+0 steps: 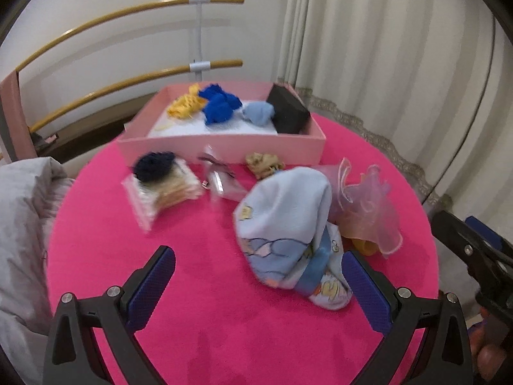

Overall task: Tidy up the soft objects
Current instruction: 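Grasp the cartoon-print light-blue cloth with the left gripper, then grasp the pink sheer ribbon scarf with the right gripper while the left gripper holds the cloth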

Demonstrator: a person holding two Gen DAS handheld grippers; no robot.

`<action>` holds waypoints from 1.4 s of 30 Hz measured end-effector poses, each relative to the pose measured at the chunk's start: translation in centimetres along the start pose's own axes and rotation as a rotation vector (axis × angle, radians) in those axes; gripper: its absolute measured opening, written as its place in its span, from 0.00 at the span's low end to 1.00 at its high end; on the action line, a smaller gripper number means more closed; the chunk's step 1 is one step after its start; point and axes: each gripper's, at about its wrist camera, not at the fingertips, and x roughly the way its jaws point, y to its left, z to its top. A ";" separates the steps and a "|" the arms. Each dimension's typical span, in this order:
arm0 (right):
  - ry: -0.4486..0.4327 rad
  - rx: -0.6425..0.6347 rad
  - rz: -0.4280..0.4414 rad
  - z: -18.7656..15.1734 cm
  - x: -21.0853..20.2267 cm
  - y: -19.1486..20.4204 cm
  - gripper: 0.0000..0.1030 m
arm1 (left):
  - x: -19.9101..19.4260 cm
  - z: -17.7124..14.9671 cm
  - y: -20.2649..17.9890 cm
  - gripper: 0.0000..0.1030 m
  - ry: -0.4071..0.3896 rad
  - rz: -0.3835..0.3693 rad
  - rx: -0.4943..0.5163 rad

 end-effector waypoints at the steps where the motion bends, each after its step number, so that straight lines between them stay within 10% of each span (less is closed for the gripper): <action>1: 0.008 0.002 0.005 0.0 0.5 -0.2 1.00 | 1.1 0.3 -0.3 1.00 0.007 0.007 -0.009; 8: 0.051 0.012 0.059 0.1 3.2 -0.5 1.00 | 5.9 1.3 -0.7 1.00 0.008 -0.007 -0.062; 12: 0.078 0.009 0.095 0.5 5.0 0.0 1.00 | 6.9 1.3 -1.0 0.74 0.007 -0.068 -0.040; 22: 0.191 -0.008 0.157 1.5 11.2 1.9 0.96 | 6.6 1.4 -0.2 0.61 0.005 -0.114 -0.002; 28: 0.216 -0.065 0.116 1.5 13.0 2.6 0.75 | 6.5 1.1 -0.7 0.68 -0.002 -0.095 0.025; 30: 0.210 -0.082 0.087 1.4 12.9 2.7 0.47 | 7.1 0.9 -0.7 0.69 0.009 -0.108 0.017; 42: 0.168 -0.007 0.068 1.1 10.2 0.3 0.39 | 6.0 1.0 -0.5 0.49 0.015 -0.136 0.018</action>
